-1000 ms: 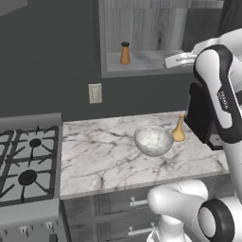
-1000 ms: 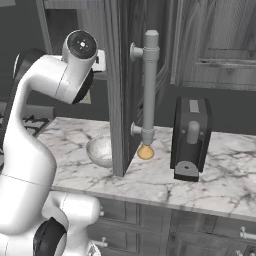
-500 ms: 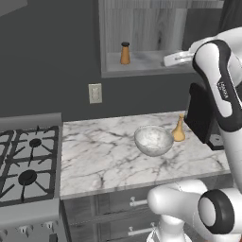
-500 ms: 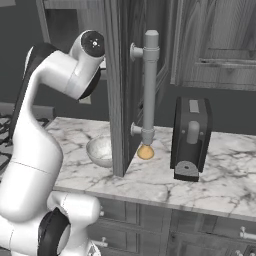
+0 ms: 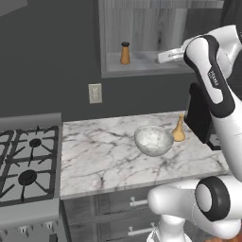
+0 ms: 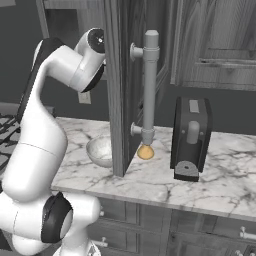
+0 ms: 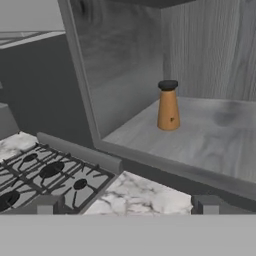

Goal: Retrieve the bottle and the shaker from the cabinet and place them next to the mixing bowl on the counter. Then add garlic from the fridge to the mixing bowl.

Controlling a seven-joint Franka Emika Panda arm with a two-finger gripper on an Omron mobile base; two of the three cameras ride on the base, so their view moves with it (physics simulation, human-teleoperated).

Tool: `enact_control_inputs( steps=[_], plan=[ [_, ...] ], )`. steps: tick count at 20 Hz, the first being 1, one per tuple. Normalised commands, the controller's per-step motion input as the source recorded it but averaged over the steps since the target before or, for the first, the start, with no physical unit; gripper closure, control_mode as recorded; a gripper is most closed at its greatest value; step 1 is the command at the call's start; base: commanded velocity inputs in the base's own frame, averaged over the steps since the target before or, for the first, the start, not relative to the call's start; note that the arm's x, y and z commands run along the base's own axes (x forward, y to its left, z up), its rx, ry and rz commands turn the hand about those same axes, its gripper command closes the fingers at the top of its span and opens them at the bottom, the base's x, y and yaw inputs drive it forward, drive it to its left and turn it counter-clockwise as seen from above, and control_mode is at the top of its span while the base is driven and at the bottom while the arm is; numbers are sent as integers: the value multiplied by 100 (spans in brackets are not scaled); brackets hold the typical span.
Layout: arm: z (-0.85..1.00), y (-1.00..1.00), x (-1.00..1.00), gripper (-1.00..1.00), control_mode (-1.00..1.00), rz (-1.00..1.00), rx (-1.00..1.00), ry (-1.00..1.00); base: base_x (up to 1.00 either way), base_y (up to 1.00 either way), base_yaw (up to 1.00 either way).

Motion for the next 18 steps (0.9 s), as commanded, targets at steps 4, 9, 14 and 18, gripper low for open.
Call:
enact_control_inputs(
  steps=[4,9,14,18],
  plan=[
    [0,10,36,-100,-100,3,1,0,0,0,0],
    [0,20,27,-100,-100,5,1,0,0,0,0],
    [0,20,25,-100,-100,5,0,0,0,0,0],
    [0,17,25,-100,-100,4,0,0,0,0,0]
  ],
)
